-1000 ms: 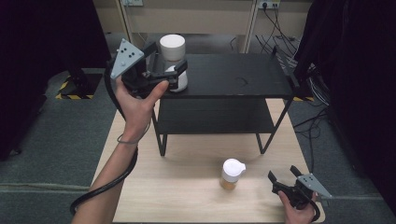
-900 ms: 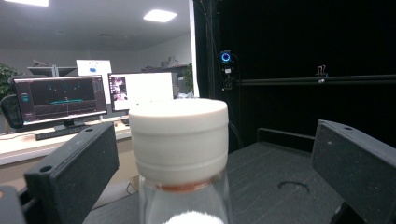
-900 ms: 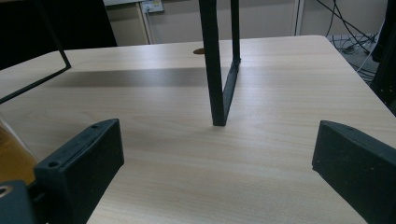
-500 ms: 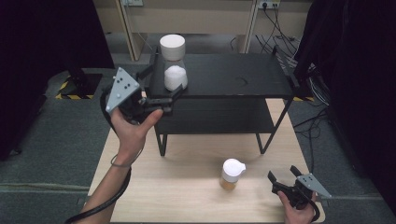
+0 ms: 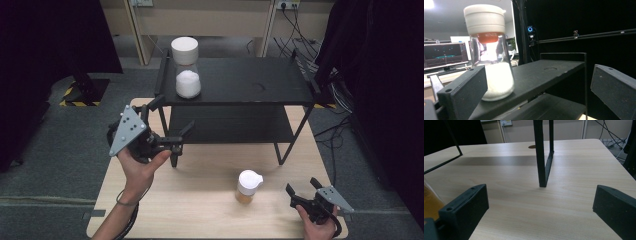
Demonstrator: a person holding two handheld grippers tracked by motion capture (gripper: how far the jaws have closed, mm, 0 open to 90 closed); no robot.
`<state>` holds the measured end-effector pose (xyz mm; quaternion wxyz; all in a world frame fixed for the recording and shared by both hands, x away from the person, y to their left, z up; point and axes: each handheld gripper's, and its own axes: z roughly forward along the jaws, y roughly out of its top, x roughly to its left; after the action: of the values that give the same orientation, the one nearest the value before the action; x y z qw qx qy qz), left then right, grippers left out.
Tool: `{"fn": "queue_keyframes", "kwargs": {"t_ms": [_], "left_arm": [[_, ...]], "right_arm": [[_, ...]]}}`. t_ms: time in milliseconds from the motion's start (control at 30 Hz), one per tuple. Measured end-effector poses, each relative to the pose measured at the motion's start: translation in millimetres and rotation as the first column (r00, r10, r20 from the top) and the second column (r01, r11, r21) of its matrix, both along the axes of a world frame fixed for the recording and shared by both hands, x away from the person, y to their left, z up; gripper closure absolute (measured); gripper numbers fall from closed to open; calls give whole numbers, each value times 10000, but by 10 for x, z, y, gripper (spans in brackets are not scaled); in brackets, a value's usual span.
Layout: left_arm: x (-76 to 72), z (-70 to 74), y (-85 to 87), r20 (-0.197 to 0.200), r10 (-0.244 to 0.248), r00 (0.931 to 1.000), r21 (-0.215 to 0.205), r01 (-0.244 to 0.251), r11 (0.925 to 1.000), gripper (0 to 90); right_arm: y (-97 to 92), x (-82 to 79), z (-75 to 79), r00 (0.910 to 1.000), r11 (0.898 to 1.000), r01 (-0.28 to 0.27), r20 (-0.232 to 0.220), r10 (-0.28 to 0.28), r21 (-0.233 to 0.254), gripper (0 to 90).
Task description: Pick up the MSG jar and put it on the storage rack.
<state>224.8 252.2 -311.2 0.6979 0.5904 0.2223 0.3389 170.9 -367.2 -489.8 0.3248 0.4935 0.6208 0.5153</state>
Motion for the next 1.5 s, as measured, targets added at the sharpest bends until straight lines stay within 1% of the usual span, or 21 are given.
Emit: {"fn": "queue_keyframes", "kwargs": {"t_ms": [100,200,300,367,533,667,733,800,900,1067,1233,1433,1500], "left_arm": [[-40,-86,16,-88,-95,9999,71,95,9999,0],[-65,-193,39,-246,-218,9995,-9,217,9998,1],[-92,-273,41,-355,-243,9991,106,247,9996,2],[-105,-327,42,-439,-294,9986,89,298,9995,2],[-154,-451,36,-649,-213,9977,157,224,9996,2],[-166,-559,47,-856,-217,9961,111,227,9997,1],[-151,-613,66,-1052,-315,9940,24,319,9995,2],[-109,-661,104,-1376,-576,9888,-93,569,9983,2],[-103,-756,116,-1579,-509,9861,-122,496,9987,2],[-129,-935,121,-1779,-249,9837,-67,241,9997,2],[-135,-1102,122,-2048,-96,9788,-60,85,9999,2],[-122,-1256,95,-2446,60,9696,125,-30,9999,2],[-120,-1330,85,-2596,84,9657,84,-64,9999,1]], "right_arm": [[-1,-1,-1,10000,10000,2,5,-2,14,4],[-1,1,0,10000,10000,-9,-2,9,4,4],[1,0,-1,10000,10000,0,3,0,-1,4],[3,-1,-1,10000,10000,3,17,-3,-22,4],[2,1,0,10000,10000,-13,11,13,-33,4],[0,1,0,10000,10000,-21,12,21,-27,4],[2,0,-1,10000,10000,-17,16,17,-35,4],[2,0,-1,10000,10000,-15,19,15,-37,4],[4,1,1,10000,10000,-17,13,18,-55,4],[3,2,2,10000,10000,-22,2,22,-39,4],[3,1,0,10000,10000,-28,17,28,-48,4],[9,3,1,10000,10000,-43,22,43,-79,4],[10,3,0,10000,10000,-38,25,38,-80,4]]}}
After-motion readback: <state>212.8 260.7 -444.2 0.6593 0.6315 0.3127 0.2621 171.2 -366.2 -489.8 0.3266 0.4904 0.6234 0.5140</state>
